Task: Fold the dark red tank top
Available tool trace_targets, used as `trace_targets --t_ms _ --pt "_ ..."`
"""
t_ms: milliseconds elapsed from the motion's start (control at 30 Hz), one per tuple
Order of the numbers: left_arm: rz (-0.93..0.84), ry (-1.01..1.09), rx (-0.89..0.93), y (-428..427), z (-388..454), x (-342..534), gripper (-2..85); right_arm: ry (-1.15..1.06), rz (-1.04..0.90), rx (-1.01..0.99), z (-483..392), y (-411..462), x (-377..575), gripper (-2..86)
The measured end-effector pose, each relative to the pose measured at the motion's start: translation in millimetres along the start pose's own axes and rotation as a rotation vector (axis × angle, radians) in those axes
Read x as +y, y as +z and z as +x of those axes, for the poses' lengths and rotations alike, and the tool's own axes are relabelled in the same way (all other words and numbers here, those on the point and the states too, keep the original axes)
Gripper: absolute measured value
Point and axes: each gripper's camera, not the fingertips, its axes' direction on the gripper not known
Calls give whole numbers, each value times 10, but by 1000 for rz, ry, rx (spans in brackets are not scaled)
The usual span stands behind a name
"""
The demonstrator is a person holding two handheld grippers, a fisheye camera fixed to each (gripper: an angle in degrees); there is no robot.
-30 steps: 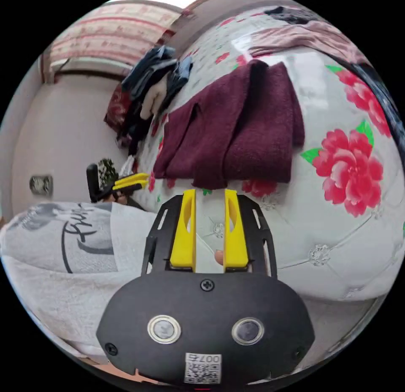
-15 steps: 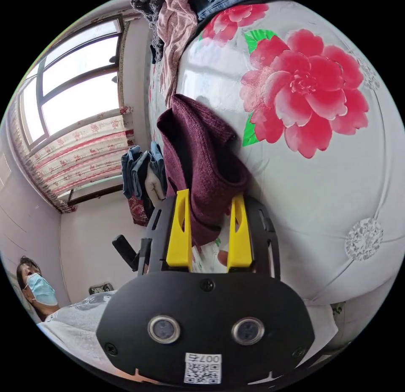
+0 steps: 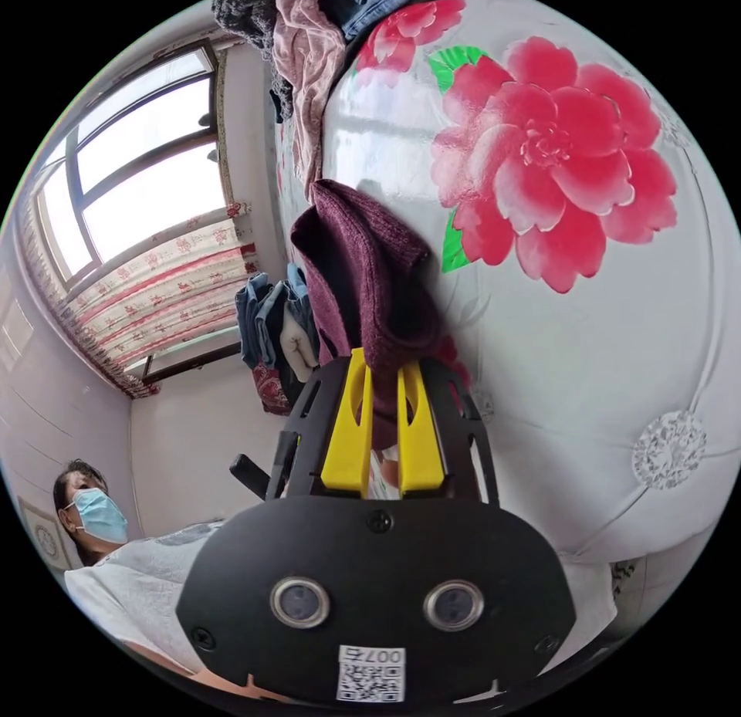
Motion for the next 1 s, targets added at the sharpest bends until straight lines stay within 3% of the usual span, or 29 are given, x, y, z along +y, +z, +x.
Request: trace_targets --t_ms 167,233,300,400,567,667,767,900,1000 --pt "-85 118 42 377 143 -167 -9 -5 -18 41 3 22 0 22" --pt "-258 158 43 817 190 -203 -10 -52 -27 88 -131 44 24 20" --pt "-321 140 24 1019 158 -182 -10 -146 -60 124 -389 106 27 18" --pt "-295 156 38 981 79 -134 -10 -403 -172 188 -1132 380 59 17" --pt "-208 90 43 643 -156 8 -10 -1059 -570 488 -2500 1743 889 19" --pt "-191 52 34 181 -395 252 -10 -1423 -778 567 -2817 2509 1717 23" --pt "-216 -43 88 -159 -769 789 -10 -1611 -962 592 -2664 3301 2410 36" --pt "-193 -380 233 -353 -1404 1811 -9 -1434 -1173 655 -1971 4313 2544 56" --pt "-76 -609 242 -613 -1735 2414 -7 -1199 -1214 459 -1840 4446 2415 67"
